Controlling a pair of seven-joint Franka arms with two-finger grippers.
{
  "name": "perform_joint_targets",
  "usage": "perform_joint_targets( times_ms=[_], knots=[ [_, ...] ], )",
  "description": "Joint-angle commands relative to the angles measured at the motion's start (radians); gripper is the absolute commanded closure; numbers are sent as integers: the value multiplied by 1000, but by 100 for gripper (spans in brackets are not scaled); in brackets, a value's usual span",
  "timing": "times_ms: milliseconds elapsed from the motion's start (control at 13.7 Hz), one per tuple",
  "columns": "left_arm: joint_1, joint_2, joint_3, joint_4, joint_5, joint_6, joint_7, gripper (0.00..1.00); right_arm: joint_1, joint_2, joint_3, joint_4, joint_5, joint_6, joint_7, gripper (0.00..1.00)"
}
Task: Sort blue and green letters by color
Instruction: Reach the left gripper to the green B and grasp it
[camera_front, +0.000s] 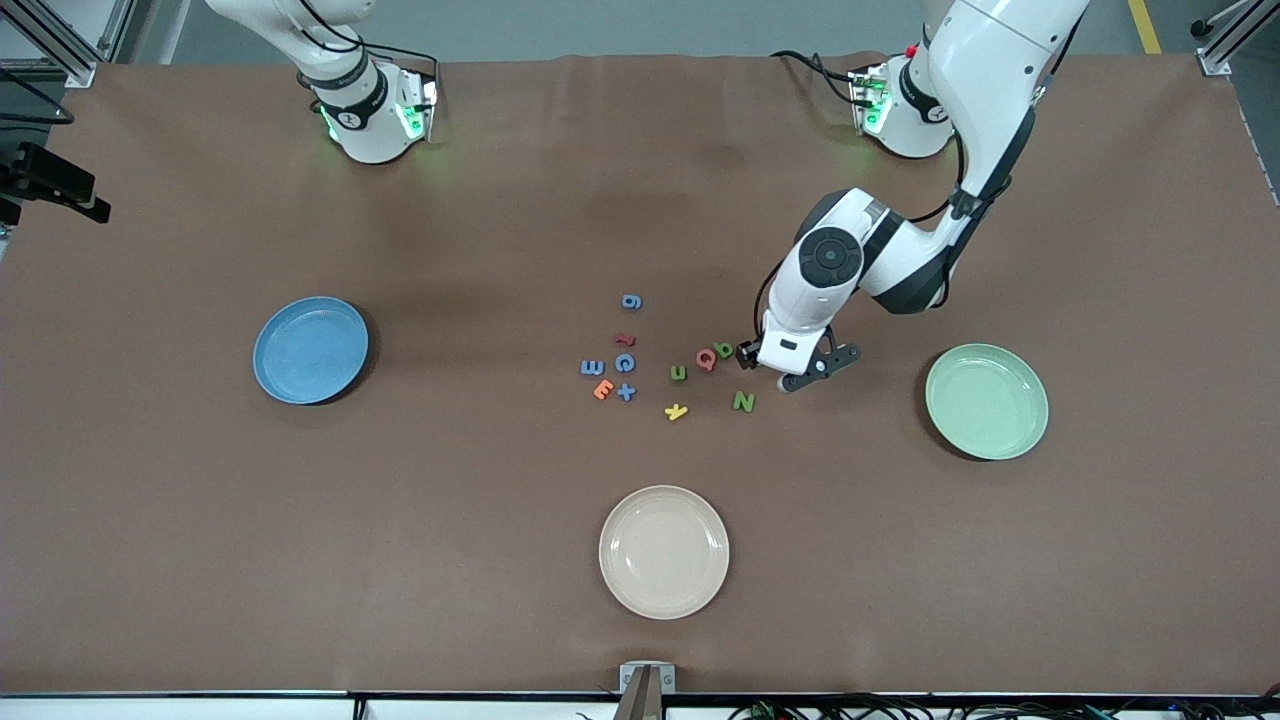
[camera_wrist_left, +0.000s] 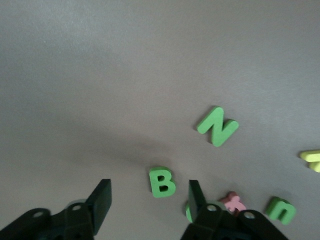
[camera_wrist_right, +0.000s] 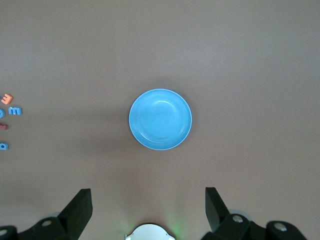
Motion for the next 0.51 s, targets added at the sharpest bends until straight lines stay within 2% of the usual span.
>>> perform_joint_targets(
  times_ms=[0, 438],
  knots=[
    [-12, 35, -1, 31, 36, 7, -59, 33, -2, -12, 0, -5, 4, -7, 0, 0],
    [-22, 89, -1, 56, 39, 7, -80, 40, 3, -5, 0, -15, 4, 17, 0, 0]
  ],
)
